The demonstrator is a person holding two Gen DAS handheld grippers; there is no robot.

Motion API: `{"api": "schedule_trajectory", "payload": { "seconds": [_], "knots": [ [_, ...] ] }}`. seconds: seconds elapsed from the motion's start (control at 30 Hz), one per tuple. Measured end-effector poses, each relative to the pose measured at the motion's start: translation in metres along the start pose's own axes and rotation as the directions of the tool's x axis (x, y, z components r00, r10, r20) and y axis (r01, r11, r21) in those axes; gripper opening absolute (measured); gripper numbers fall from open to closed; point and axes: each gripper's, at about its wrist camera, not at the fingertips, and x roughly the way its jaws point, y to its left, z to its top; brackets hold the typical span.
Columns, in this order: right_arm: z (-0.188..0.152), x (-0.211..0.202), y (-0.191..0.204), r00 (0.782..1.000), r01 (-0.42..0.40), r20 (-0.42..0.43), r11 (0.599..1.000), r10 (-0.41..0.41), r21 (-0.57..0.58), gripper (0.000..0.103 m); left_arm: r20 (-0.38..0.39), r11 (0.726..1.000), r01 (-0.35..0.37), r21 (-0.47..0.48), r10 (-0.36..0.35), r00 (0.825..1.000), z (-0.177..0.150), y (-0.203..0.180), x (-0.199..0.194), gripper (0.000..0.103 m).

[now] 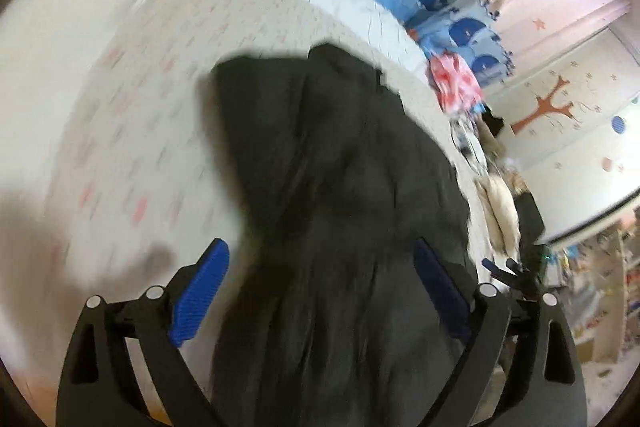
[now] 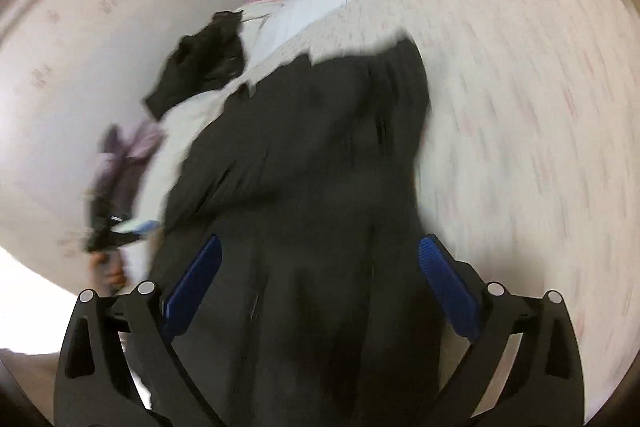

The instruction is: Fold large clothes

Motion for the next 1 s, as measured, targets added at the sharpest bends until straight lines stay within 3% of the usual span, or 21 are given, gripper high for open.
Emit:
{"api": "schedule_trajectory", "payload": {
  "seconds": [0.1, 0.2, 0.23, 0.3, 0.4, 0.47, 0.5, 0.53, 0.57, 0.67, 0.73, 0.9, 0.93, 1.0],
  "knots": [
    [-0.053, -0.017, -0.022, 0.996, -0.070, -0.046, 0.993, 0.075, 0.098, 0.096, -0.069, 0.999, 0.043, -0.028, -0.045, 0.997, -0.053, 0.017, -0.017, 0.093],
    [-0.092, -0.010, -0.043, 0.973, -0.194, -0.079, 0.957, 0.215, 0.217, 0.096, -0.146, 0.982, 0.163, -0.094, -0.175, 0.974, -0.099, 0.031, -0.017, 0.095],
    [-0.101, -0.005, -0.048, 0.966, -0.218, -0.082, 0.945, 0.244, 0.246, 0.096, -0.166, 0.971, 0.207, -0.118, -0.225, 0.960, -0.111, 0.034, -0.015, 0.095],
    [-0.119, 0.001, -0.058, 0.936, -0.315, -0.055, 0.899, 0.347, 0.304, 0.096, -0.206, 0.935, 0.309, -0.176, -0.342, 0.917, -0.137, 0.040, -0.009, 0.095],
    [-0.132, 0.006, -0.061, 0.899, -0.408, -0.011, 0.849, 0.437, 0.335, 0.096, -0.236, 0.901, 0.388, -0.193, -0.426, 0.873, -0.166, 0.035, -0.005, 0.095],
    [-0.137, 0.010, -0.060, 0.888, -0.429, -0.011, 0.838, 0.459, 0.336, 0.096, -0.250, 0.890, 0.422, -0.173, -0.454, 0.855, -0.180, 0.025, -0.008, 0.095],
    [-0.139, 0.012, -0.061, 0.902, -0.399, -0.026, 0.857, 0.430, 0.326, 0.096, -0.257, 0.892, 0.422, -0.160, -0.451, 0.855, -0.184, 0.021, -0.010, 0.095],
    [-0.141, 0.015, -0.065, 0.933, -0.326, -0.047, 0.895, 0.356, 0.303, 0.096, -0.259, 0.894, 0.421, -0.151, -0.447, 0.856, -0.186, 0.018, -0.011, 0.095],
    [-0.143, 0.016, -0.073, 0.942, -0.304, -0.040, 0.899, 0.333, 0.315, 0.096, -0.257, 0.898, 0.418, -0.138, -0.440, 0.861, -0.188, 0.015, -0.014, 0.095],
    [-0.156, 0.018, -0.102, 0.939, -0.324, 0.026, 0.858, 0.343, 0.398, 0.096, -0.258, 0.913, 0.389, -0.119, -0.407, 0.876, -0.192, 0.010, -0.017, 0.095],
    [-0.166, 0.024, -0.114, 0.912, -0.388, 0.047, 0.818, 0.408, 0.425, 0.096, -0.262, 0.919, 0.378, -0.114, -0.395, 0.881, -0.192, 0.005, -0.015, 0.095],
    [-0.185, 0.055, -0.091, 0.788, -0.581, 0.053, 0.713, 0.613, 0.393, 0.096, -0.259, 0.935, 0.336, -0.112, -0.354, 0.899, -0.192, -0.004, -0.006, 0.095],
    [-0.186, 0.052, -0.083, 0.782, -0.595, 0.059, 0.717, 0.620, 0.363, 0.095, -0.249, 0.940, 0.322, -0.112, -0.340, 0.907, -0.191, -0.004, -0.005, 0.095],
    [-0.184, 0.042, -0.065, 0.775, -0.623, 0.087, 0.731, 0.626, 0.280, 0.083, -0.209, 0.961, 0.261, -0.094, -0.275, 0.939, -0.190, -0.005, -0.006, 0.089]
  ]
}}
